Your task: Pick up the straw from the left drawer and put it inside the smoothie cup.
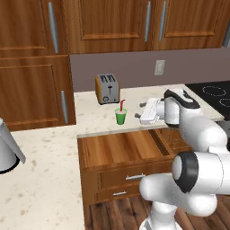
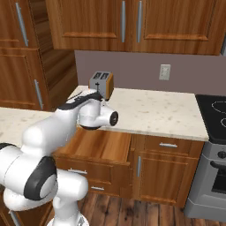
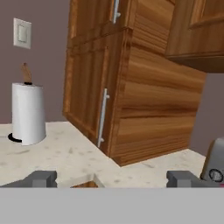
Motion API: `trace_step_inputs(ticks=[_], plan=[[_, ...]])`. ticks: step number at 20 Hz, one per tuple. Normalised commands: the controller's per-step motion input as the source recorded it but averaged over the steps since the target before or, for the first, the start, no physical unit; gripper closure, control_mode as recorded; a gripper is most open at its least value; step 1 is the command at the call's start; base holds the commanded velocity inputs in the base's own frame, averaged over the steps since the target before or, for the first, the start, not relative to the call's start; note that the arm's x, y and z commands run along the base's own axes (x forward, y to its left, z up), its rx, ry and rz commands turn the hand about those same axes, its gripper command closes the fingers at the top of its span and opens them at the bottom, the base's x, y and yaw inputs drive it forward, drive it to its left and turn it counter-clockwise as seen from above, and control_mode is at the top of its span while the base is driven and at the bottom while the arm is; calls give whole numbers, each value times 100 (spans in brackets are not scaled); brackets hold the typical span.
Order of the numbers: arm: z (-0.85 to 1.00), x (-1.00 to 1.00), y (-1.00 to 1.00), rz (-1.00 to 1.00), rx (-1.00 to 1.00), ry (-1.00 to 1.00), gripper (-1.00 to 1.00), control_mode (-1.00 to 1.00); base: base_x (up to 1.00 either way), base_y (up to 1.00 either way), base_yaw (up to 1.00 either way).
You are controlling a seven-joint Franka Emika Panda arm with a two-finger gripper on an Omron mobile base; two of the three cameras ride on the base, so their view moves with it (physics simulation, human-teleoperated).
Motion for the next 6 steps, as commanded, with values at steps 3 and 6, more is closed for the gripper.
trace_step_inputs(ticks=[3, 6], plan=[[35, -100, -7, -15, -16, 17, -100, -100, 0, 0, 0], [24, -100, -6, -14, -16, 5, -100, -100, 0, 0, 0]])
